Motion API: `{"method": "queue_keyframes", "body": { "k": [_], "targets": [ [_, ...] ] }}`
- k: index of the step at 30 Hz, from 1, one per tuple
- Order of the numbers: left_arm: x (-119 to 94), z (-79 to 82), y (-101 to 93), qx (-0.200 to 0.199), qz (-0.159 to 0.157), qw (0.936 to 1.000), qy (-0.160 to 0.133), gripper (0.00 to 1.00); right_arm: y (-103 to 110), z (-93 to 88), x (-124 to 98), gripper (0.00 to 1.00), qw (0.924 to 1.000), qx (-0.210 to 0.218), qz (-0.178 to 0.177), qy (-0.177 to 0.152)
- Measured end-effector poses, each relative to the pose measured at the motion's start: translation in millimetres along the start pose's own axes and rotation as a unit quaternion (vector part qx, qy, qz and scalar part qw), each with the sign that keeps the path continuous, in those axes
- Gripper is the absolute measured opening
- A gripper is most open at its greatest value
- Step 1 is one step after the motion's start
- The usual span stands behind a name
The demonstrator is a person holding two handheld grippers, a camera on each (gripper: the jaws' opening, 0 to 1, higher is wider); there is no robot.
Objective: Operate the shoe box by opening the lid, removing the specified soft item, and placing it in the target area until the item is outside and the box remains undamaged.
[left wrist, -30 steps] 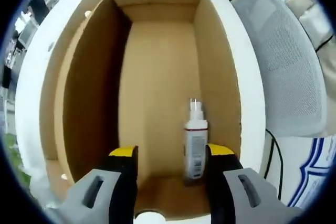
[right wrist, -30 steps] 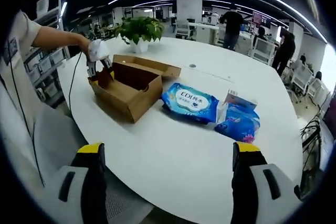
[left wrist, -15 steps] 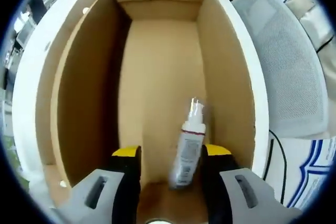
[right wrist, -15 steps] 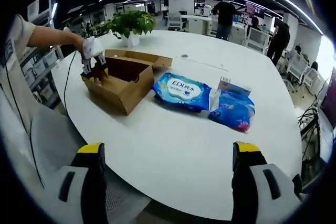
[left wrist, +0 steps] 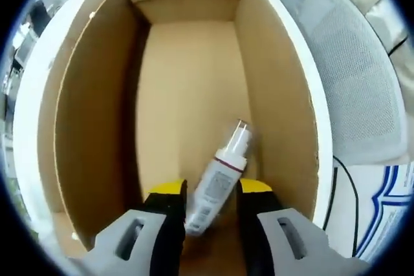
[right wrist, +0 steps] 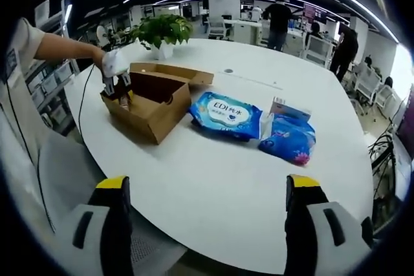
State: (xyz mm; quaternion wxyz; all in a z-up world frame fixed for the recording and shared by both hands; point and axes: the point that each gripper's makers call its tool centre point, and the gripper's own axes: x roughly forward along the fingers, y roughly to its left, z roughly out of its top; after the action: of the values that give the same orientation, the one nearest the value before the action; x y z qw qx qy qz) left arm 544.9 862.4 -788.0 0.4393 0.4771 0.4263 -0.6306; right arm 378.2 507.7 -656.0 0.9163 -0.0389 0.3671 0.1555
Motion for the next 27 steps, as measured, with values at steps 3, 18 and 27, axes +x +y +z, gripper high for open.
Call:
{"method": "queue_keyframes", "body": {
  "k": [3, 18, 27],
  "targets": [
    [1, -0.1, 1.7, -0.002, 0.007, 1.0, -0.001, 0.26, 1, 1.4, 1, 0.94, 1.0, 0.001, 0.001, -0.004],
    [0, 13.4, -0.6, -0.048, 0.039, 0.9978, -0.025, 0.2, 9, 5.2, 4, 0.9, 0.9996, -0.005, 0.021, -0.016],
    [-11, 16.5, -0.1, -0.089, 0.044, 0.9945, -0.035, 0.17, 13, 12.2, 4, 0.88, 0.999, -0.017, 0.028, -0.029]
  ]
}}
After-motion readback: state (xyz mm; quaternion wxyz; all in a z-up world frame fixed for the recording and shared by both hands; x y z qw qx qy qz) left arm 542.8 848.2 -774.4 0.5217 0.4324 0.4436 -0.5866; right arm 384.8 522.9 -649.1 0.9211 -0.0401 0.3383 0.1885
